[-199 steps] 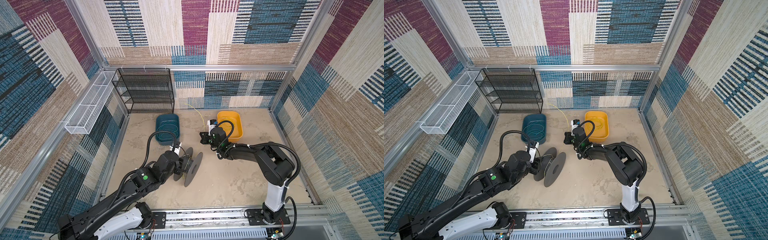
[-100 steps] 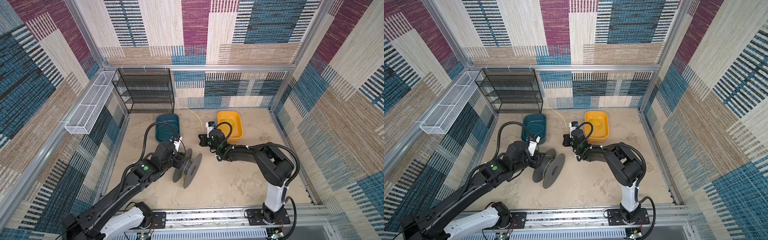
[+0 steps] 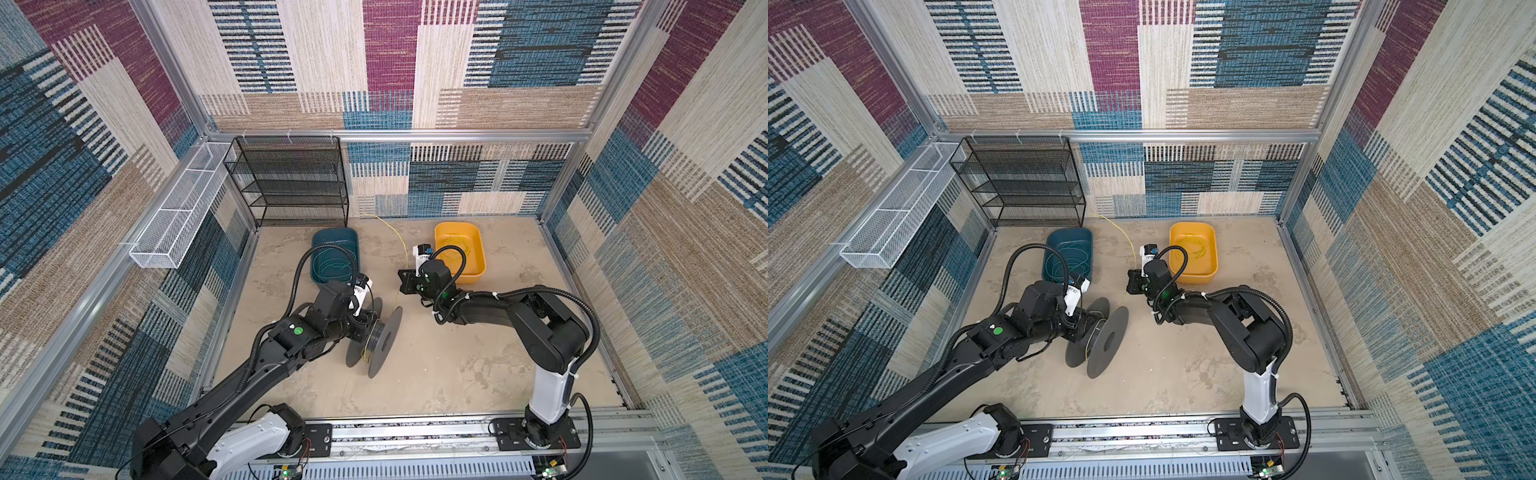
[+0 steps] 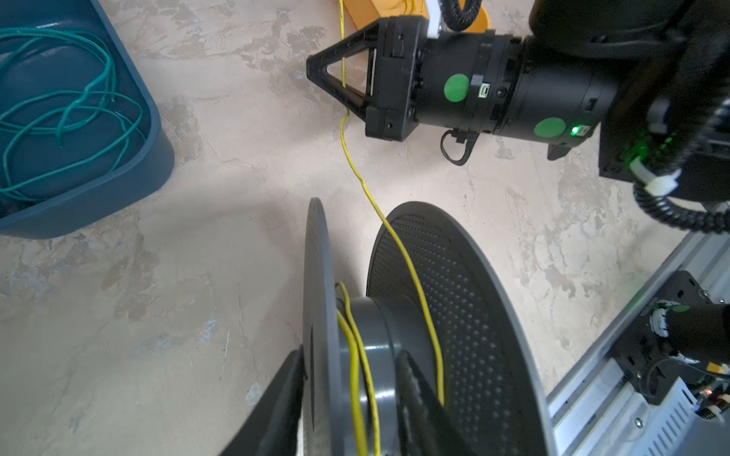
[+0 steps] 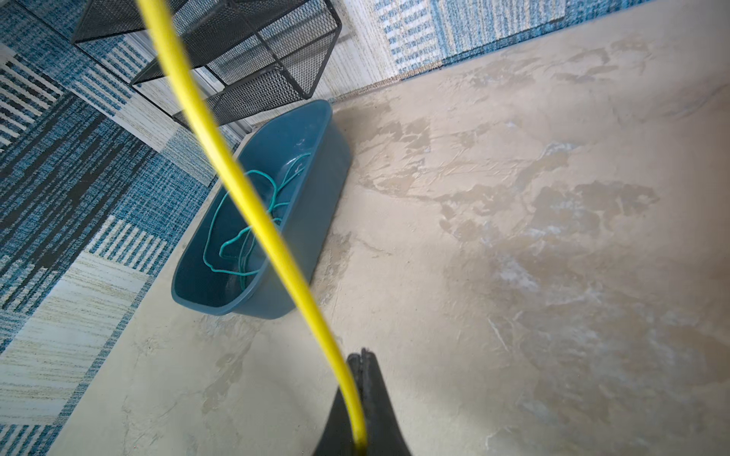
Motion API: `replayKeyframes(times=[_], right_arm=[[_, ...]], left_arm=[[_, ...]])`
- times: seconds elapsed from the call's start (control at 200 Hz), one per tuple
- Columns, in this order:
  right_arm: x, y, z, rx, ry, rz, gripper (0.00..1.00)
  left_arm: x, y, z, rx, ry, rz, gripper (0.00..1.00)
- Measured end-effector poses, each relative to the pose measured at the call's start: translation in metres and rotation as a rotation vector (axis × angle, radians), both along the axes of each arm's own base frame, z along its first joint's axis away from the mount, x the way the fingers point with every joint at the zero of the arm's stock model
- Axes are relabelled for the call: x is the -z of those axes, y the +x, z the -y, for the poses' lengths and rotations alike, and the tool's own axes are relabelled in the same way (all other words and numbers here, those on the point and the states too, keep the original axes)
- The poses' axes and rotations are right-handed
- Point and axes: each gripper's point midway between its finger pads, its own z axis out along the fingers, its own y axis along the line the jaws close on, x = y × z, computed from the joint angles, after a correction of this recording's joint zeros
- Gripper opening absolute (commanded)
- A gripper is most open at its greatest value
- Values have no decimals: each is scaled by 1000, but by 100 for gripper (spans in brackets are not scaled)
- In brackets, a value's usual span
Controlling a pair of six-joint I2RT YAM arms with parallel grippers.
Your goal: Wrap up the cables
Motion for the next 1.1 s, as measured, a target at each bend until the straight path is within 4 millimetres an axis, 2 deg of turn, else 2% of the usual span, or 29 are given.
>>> replayKeyframes(times=[0.15, 0.351, 0.421, 0.501, 0.651, 0.917, 1.007, 1.102], right_arm=[[0, -2, 0, -2, 2, 2, 0], [0, -6, -1, -9, 3, 4, 0], [0, -8, -2, -12, 2, 4, 0], [1, -9, -2, -13, 2, 3, 0], [2, -9, -2, -13, 1, 3, 0], [2, -12, -4, -26, 14, -4, 0], [4, -18, -4, -38, 27, -22, 15], [1, -26, -4, -67, 43, -33, 37]], left_arm=[[2, 3, 0, -12, 0, 3, 32], [2, 11, -3, -60, -16, 36, 37], [4, 12, -3, -76, -30, 37, 33], [5, 14, -5, -97, -26, 44, 18], [4, 15, -11, -117, -9, 61, 0], [3, 6, -18, -115, -10, 56, 0], [-5, 2, -21, -118, -10, 61, 0], [-25, 5, -25, -125, -5, 101, 0]])
